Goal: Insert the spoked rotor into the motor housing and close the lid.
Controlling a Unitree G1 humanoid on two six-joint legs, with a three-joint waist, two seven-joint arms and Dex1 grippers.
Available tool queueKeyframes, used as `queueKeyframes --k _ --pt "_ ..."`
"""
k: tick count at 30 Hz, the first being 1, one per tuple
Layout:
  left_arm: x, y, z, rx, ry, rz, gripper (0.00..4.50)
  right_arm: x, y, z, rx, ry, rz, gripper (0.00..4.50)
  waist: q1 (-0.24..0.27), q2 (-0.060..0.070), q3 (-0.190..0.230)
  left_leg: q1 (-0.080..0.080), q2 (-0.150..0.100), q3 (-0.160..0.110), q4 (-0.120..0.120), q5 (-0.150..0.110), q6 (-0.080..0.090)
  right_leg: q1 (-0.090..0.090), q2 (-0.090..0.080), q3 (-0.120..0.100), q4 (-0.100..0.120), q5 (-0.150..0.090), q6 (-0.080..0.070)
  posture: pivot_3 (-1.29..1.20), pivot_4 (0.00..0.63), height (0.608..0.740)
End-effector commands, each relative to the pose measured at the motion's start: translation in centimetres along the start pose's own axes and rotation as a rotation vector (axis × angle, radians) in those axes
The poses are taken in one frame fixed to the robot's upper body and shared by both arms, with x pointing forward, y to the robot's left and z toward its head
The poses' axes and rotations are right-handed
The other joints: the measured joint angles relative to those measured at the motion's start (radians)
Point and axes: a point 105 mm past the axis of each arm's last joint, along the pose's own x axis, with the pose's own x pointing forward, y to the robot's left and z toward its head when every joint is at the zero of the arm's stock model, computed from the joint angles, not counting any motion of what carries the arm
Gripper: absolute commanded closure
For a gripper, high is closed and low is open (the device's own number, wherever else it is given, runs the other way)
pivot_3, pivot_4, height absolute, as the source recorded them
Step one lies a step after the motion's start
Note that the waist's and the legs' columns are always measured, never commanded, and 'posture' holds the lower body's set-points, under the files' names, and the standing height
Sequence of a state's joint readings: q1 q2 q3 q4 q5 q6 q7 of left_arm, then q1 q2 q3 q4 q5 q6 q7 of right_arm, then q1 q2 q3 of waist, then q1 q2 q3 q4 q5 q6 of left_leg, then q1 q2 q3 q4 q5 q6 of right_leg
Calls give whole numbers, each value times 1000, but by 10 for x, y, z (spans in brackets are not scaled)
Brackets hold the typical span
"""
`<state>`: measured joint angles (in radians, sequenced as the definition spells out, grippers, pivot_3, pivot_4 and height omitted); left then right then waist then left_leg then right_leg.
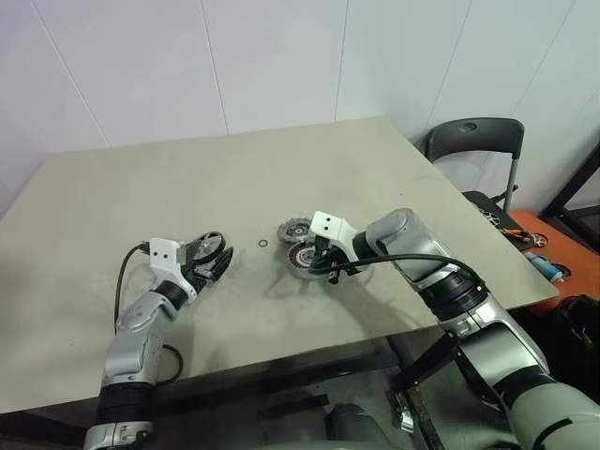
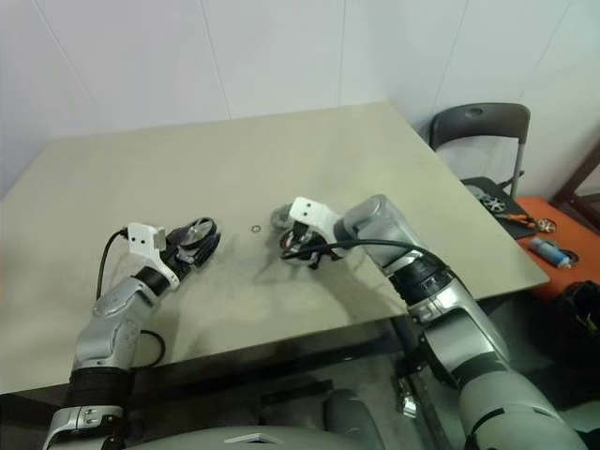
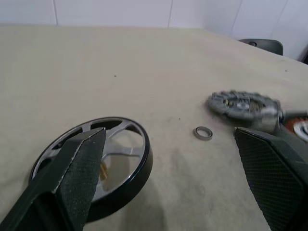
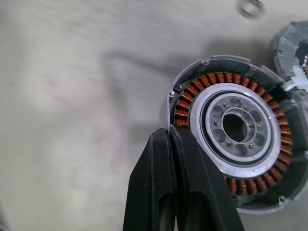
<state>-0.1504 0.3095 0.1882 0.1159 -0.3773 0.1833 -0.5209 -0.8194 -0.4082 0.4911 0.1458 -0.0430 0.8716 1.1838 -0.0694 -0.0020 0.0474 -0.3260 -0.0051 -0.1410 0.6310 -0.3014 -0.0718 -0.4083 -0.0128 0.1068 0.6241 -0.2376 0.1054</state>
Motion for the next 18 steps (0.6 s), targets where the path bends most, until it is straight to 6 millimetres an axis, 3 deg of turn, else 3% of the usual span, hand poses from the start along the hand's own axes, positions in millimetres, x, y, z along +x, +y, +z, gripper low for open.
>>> queueKeyframes --k 1,6,12,18 --pt "2 -1 13 36 -41 -10 0 3 4 8 -71 -5 -15 4471 0 0 0 0 0 0 0 0 0 0 0 0 0 0 0 0 0 740" --pt "1 0 15 40 -44 -6 0 16 -2 -11 -49 49 -40 4471 0 0 0 0 0 0 1 0 0 1 0 0 -1 0 0 0 0 740" --pt "-1 2 16 41 -44 2 0 22 -17 -16 -17 60 -99 4471 -6 -2 -2 6 0 1 1 0 0 6 1 0 1 -2 -4 0 0 740" --pt "-4 2 15 41 -41 5 0 23 -10 -11 -17 43 -64 4471 -6 -3 -2 9 0 1 4 0 0 7 1 0 4 -2 -5 0 0 740"
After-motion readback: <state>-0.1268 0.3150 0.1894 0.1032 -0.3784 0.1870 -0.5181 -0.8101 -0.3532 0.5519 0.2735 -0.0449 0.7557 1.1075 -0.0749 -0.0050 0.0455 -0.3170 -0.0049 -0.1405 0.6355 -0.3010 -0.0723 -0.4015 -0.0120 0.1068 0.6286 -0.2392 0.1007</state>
